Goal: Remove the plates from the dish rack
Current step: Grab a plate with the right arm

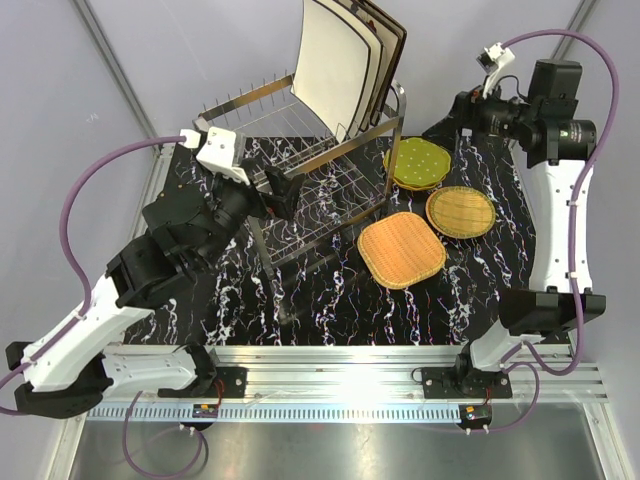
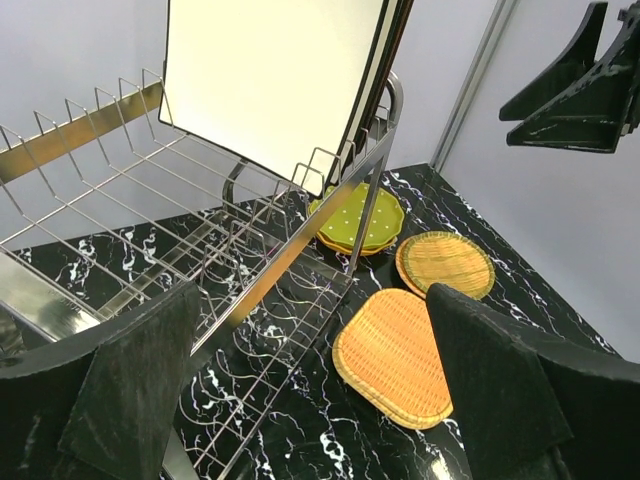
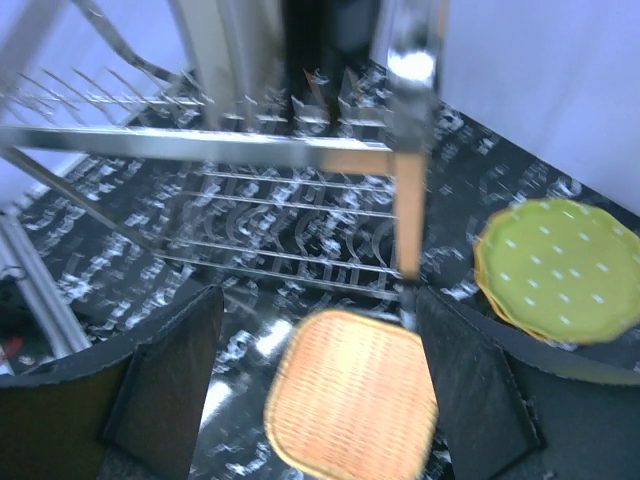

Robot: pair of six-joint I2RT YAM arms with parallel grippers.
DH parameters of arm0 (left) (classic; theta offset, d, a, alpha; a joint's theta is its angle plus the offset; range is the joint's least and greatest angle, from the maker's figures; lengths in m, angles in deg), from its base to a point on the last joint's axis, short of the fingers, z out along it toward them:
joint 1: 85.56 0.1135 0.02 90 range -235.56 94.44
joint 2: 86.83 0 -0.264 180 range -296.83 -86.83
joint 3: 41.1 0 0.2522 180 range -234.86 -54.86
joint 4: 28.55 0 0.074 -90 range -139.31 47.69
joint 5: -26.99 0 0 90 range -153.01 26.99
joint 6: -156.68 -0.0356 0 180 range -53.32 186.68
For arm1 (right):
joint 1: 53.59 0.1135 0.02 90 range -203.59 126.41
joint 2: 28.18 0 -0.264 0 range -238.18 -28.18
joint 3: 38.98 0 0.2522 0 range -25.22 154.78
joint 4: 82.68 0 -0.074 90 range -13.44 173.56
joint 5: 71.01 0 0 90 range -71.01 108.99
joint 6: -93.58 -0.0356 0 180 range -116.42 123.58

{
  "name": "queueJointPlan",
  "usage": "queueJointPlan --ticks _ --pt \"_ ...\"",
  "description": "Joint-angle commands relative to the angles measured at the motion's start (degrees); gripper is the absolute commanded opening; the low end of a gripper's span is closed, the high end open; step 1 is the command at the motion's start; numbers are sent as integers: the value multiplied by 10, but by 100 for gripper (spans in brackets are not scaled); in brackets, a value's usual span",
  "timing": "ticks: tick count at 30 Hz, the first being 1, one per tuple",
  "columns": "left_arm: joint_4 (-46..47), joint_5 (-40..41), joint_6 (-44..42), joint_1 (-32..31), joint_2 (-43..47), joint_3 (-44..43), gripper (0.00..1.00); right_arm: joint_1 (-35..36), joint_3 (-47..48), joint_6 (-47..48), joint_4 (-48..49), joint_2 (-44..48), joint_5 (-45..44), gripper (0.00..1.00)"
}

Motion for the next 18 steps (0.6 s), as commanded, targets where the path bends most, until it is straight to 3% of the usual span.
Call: queueJointPlan --ticks 1,9,18 --pt "-4 -17 15 9 3 -25 99 34 31 -92 69 22 26 84" --pt "-4 -7 28 11 34 0 99 119 62 -184 134 9 -41 83" --pt "0 5 46 12 61 33 99 203 89 -207 156 -15 -134 82"
